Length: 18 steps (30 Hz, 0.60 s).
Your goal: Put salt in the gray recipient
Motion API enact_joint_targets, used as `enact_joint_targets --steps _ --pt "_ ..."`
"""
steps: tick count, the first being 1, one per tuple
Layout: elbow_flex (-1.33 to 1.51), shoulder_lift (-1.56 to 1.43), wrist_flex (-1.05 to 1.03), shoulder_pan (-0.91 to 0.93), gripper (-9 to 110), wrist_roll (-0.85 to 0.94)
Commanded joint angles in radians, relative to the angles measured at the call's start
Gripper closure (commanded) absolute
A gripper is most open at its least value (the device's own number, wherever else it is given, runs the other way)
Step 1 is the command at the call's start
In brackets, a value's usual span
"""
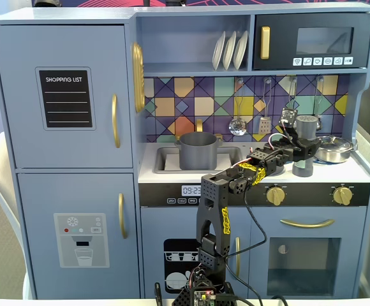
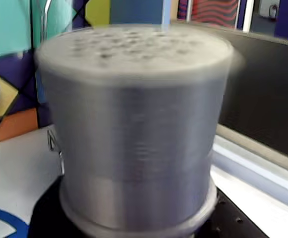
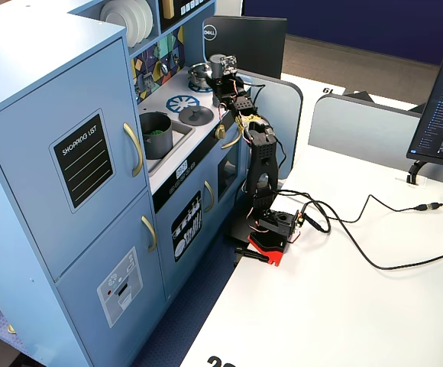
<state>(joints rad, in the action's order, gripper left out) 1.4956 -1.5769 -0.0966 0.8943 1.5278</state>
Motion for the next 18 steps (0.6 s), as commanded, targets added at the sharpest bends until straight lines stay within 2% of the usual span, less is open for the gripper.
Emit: enact_joint_targets --steps 1,7,10,18 --pt "-0.067 -0.06 -0.031 -0.015 101 -0.015" --pt "-0.057 -0.222 -0.109 -0.012 101 -0.169" --pt "-0.083 -0.348 -0.253 -0.054 101 -0.314" --pt "-0.133 -0.588 -0.641 -0.368 101 -0.796"
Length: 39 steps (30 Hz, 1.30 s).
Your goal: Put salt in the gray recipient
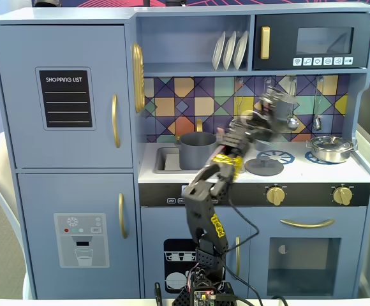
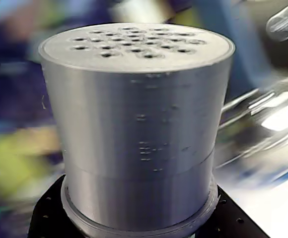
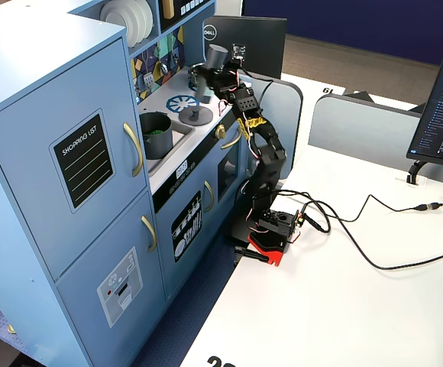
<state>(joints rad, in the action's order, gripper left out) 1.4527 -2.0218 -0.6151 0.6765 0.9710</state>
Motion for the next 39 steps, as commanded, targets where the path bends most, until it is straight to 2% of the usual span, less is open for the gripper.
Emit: enact_joint_targets --steps 1,5,10,14,21,30,33,39 --pt "-0.091 -0.153 -0.161 -0.195 101 -0.314" --pt "-0.084 -0.176 -0.256 -0.365 101 -0.655" --pt "-0.1 -0.155 -0.225 -0.491 101 -1.115" --pt "-0.141 -0.112 -0.195 -0.549 101 -1.368" --pt "-0.244 -0.005 -0.135 -0.623 102 -1.617" --pt "-0.212 0.038 0.084 -0.689 102 -1.824" --pt "-0.218 0.048 0.02 -0.687 102 -1.858" --pt "-0.296 0.089 -0.293 -0.681 102 -1.95"
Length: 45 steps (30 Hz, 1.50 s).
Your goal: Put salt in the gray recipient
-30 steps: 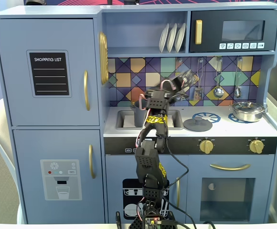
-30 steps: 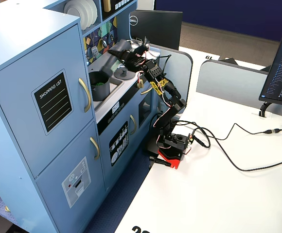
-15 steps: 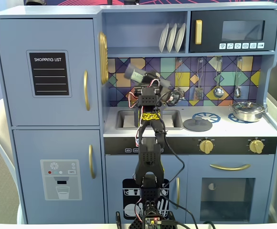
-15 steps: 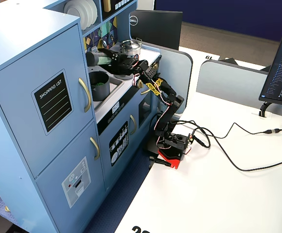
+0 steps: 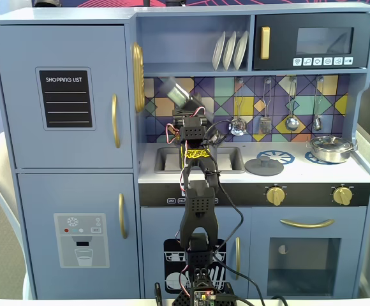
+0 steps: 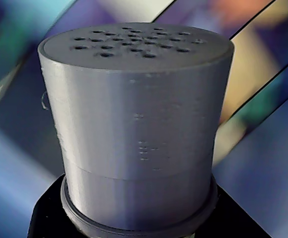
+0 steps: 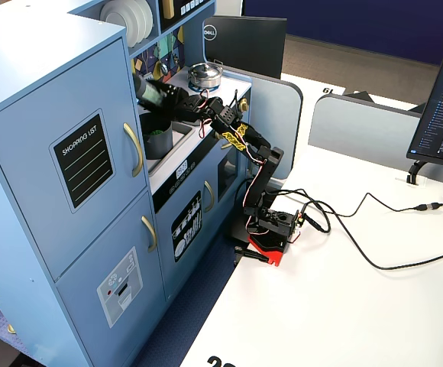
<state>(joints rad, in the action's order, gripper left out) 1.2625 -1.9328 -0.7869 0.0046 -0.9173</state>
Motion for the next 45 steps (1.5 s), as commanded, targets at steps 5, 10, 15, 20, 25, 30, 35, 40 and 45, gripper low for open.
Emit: enact_joint_targets --steps 5,10,15,20,25,30,35,40,45 --pt "-0.106 0.0 0.005 -0.055 102 -0.052" --pt "-0.109 0.029 0.198 -0.072 102 -0.055" --pt "-0.232 0.084 -0.081 -0.002 102 -0.118" --pt "-0.189 0.074 -0.106 0.002 102 -0.117" --pt "-0.104 0.057 0.236 -0.052 102 -0.037" --pt "-0.187 0.084 0.072 0.002 102 -0.054" --pt "-0.156 0.081 -0.104 0.017 102 -0.114" --pt "-0.083 0.063 0.241 -0.055 102 -0.041" --pt "-0.149 0.086 0.146 -0.028 102 -0.067"
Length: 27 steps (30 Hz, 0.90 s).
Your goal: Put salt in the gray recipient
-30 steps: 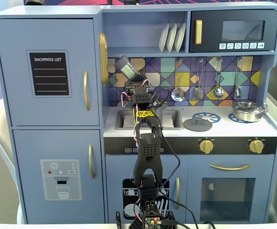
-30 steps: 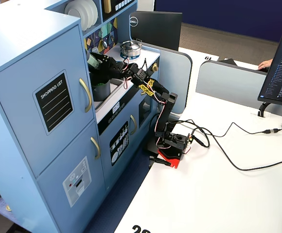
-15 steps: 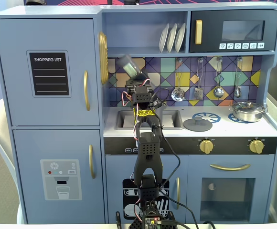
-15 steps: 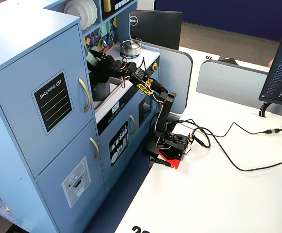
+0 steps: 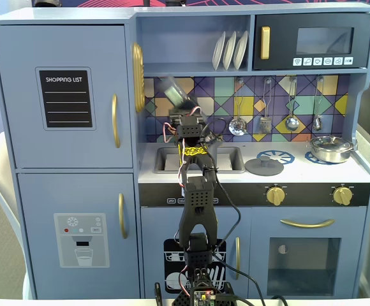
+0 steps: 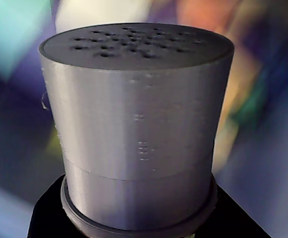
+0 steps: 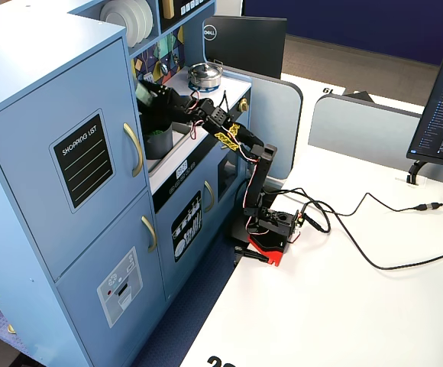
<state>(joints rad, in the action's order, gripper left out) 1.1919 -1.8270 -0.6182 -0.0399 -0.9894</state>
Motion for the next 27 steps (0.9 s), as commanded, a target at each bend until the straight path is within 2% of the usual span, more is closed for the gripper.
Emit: enact_joint_targets --steps 1,4,6,8,10,13,18,22,24,27 --pt "-0.084 -0.021 -0.097 0.034 102 -0.017" --pt "-0.086 -0.02 -0.264 0.054 102 -0.055" --pt "-0.064 -0.031 -0.215 0.057 102 -0.018" --pt "-0.071 -0.038 -0.091 0.058 102 0.11" --pt "-0.117 -0.028 -0.017 0.072 102 0.331" --pt "-0.186 0.002 -0.037 0.172 101 0.716" --pt "-0.189 -0.012 -0.057 0.41 101 1.433" --pt "-0.181 0.002 0.061 0.634 101 1.985" --pt "-0.16 0.009 0.137 0.724 101 2.181" --pt "-0.086 0.009 0.222 0.821 101 2.382"
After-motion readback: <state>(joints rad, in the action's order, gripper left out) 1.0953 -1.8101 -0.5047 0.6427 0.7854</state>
